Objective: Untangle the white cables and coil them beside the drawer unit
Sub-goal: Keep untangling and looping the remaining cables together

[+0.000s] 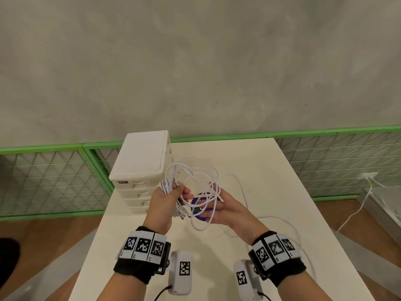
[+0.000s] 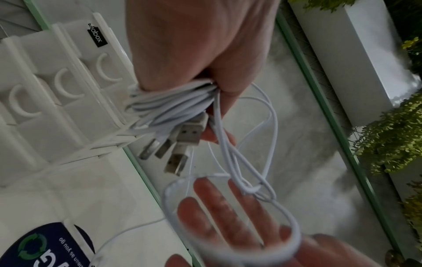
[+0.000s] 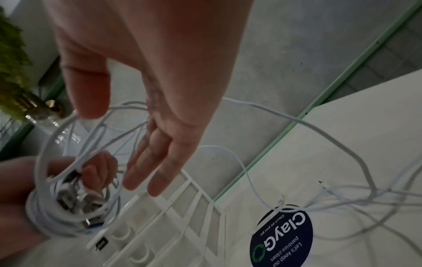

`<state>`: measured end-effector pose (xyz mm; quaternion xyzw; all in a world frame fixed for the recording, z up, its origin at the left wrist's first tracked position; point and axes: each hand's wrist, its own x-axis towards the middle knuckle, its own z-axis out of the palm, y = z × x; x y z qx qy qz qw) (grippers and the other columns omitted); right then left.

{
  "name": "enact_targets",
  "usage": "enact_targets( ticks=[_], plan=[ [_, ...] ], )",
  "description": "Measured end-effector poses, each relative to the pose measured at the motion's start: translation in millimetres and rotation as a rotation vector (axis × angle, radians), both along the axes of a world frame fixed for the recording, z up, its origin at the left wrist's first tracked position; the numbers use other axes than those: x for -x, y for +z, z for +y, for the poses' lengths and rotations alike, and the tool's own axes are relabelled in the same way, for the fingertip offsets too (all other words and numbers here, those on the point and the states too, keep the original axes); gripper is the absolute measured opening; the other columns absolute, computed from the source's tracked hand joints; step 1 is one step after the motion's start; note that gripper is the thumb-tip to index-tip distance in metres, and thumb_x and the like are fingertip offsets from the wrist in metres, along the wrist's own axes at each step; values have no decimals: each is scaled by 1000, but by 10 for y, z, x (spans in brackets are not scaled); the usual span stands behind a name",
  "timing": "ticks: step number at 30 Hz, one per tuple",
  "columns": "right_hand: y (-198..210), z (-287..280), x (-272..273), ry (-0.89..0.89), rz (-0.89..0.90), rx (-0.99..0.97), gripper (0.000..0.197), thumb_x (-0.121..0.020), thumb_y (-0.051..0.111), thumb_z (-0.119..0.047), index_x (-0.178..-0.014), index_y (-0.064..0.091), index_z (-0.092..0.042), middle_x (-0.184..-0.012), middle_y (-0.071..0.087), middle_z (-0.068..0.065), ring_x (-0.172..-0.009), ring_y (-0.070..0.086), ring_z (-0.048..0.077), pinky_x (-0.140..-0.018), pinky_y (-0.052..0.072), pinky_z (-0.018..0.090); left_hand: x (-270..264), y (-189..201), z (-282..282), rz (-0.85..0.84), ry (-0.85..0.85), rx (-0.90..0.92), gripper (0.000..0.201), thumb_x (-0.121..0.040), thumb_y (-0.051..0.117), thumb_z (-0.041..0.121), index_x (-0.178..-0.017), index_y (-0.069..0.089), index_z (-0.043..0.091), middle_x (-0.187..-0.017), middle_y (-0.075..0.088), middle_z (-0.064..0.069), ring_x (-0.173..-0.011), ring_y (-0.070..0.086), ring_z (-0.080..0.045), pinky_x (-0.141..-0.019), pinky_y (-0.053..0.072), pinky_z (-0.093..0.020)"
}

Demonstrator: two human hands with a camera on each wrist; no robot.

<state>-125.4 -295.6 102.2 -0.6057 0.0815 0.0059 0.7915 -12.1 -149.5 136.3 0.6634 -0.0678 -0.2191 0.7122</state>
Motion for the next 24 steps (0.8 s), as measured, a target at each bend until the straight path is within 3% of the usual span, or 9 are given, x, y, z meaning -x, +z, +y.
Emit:
enact_targets(
  ticks=[3, 6, 8, 10, 13, 16, 19, 22, 24],
  plan=[
    [-11, 75, -28, -64, 3, 79, 72, -80, 65, -3, -135, 33, -36, -117, 65, 16, -108, 62, 35, -96, 48, 45, 15, -5, -9, 7, -24, -22, 24, -95, 52, 6, -73, 62, 4, -55, 68, -2, -53, 67, -11, -49, 52, -23],
    [-55, 88, -88, -289, -30, 197, 43, -83, 64, -1, -116, 51, -25, -110, 65, 9, -101, 61, 28, -93, 49, 41, 26, -2, -13, 22, -54, -26, 24, -95, 51, 4, -73, 61, 5, -55, 68, -1, -54, 67, -12, -51, 52, -23],
    [-61, 90, -115, -349, -33, 210, 31, -84, 62, 3, -105, 53, -19, -105, 65, 4, -97, 62, 20, -89, 51, 34, 49, -8, -27, 27, -77, -35, 24, -95, 51, 3, -73, 61, 4, -56, 68, -1, -54, 67, -13, -50, 52, -22],
    [-33, 113, -140, -366, -27, 123, 29, -84, 61, 6, -104, 51, -11, -104, 69, 6, -94, 67, 17, -80, 54, 26, 66, -21, -42, 34, -88, -48, 24, -95, 51, 2, -73, 62, 3, -56, 67, -3, -54, 66, -16, -52, 53, -24],
    [12, 139, -157, -405, -51, 19, 28, -82, 59, 12, -103, 48, -4, -85, 71, 9, -78, 70, 19, -66, 54, 24, 71, -40, -46, 30, -84, -43, 26, -94, 51, 3, -71, 62, 3, -55, 66, -3, -52, 65, -14, -54, 53, -24],
    [-34, 124, -171, -405, -42, 57, 22, -87, 55, 8, -106, 53, -5, -85, 71, 12, -76, 69, 20, -67, 55, 28, 44, -37, -28, 10, -57, -32, 28, -95, 50, 4, -69, 61, 4, -53, 65, -1, -49, 62, -10, -52, 50, -23],
    [-209, 50, -146, -346, 42, 267, 23, -89, 53, 4, -98, 64, -14, -80, 68, 10, -67, 62, 18, -65, 53, 23, -68, 11, 20, -19, 35, 20, 28, -96, 49, 3, -69, 59, 3, -50, 62, 0, -46, 59, -10, -55, 46, -30],
    [-498, -113, -35, -320, 210, 604, 27, -87, 59, -6, -87, 67, -31, -71, 64, -3, -62, 57, 11, -67, 49, 21, -194, 50, 77, -53, 124, 23, 27, -95, 50, 4, -70, 58, 2, -47, 61, 1, -44, 58, -7, -46, 44, -19],
    [-698, -255, 76, -328, 335, 809, 22, -86, 59, -10, -92, 70, -27, -74, 66, -3, -68, 59, 12, -72, 46, 24, -232, 50, 105, -58, 158, 32, 24, -94, 51, 4, -72, 58, 2, -47, 61, 2, -44, 58, -6, -45, 44, -17]
  ],
)
